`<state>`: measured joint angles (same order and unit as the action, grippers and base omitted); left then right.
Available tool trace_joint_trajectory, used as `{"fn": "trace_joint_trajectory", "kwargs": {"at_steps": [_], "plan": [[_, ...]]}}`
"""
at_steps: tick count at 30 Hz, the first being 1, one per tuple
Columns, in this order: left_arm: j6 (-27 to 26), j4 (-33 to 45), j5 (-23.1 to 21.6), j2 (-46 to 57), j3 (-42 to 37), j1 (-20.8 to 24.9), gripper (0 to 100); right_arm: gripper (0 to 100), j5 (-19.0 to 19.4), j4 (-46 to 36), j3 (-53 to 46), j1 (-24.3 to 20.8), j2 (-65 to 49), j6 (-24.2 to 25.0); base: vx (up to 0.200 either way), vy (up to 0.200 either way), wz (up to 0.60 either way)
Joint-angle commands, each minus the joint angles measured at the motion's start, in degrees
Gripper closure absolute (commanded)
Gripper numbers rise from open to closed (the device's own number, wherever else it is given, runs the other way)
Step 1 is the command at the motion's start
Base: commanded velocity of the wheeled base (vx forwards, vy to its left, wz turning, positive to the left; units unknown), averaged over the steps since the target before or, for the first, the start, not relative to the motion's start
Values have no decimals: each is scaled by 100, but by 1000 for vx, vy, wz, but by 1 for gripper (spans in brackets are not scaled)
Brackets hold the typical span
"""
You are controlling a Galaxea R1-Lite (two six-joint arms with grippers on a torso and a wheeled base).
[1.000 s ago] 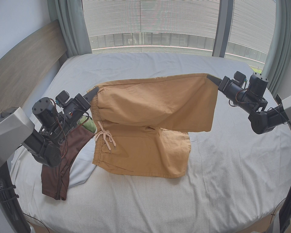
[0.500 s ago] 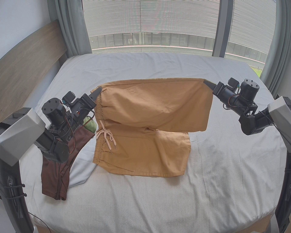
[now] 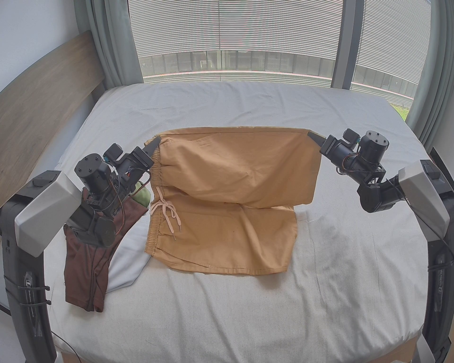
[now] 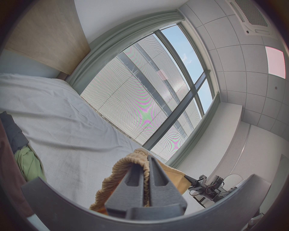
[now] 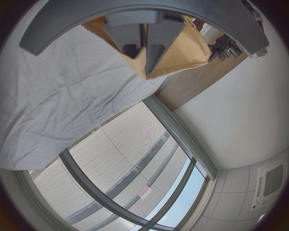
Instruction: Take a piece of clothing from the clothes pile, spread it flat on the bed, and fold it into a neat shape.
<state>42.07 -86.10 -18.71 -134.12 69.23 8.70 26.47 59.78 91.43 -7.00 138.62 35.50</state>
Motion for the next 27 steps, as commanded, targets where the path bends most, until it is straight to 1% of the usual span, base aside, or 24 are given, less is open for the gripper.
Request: {"fn": "trace_joint_trajectory", "kwargs": {"at_steps": [1, 5, 7, 14, 23, 27], "plan": [[3, 15, 8, -378, 275, -27, 100, 100, -1, -10, 340, -3, 482, 10, 0, 0, 0], [3, 41, 61, -527, 504, -35, 100, 100, -10, -19, 587, -3, 675, 1, 0, 0, 0], [3, 190, 122, -598, 706, -53, 100, 100, -19, -28, 885, -3, 877, 1, 0, 0, 0], [12, 340, 131, -853, 1216, -132, 100, 100, -45, -160, 1492, -3, 1255, 1, 0, 0, 0], [21, 507, 122, -888, 1400, -255, 100, 100, -45, -406, 2195, -3, 1554, 1, 0, 0, 0], [21, 595, 122, -897, 1506, -255, 100, 100, -45, -582, 2316, -3, 1642, 1, 0, 0, 0]]}}
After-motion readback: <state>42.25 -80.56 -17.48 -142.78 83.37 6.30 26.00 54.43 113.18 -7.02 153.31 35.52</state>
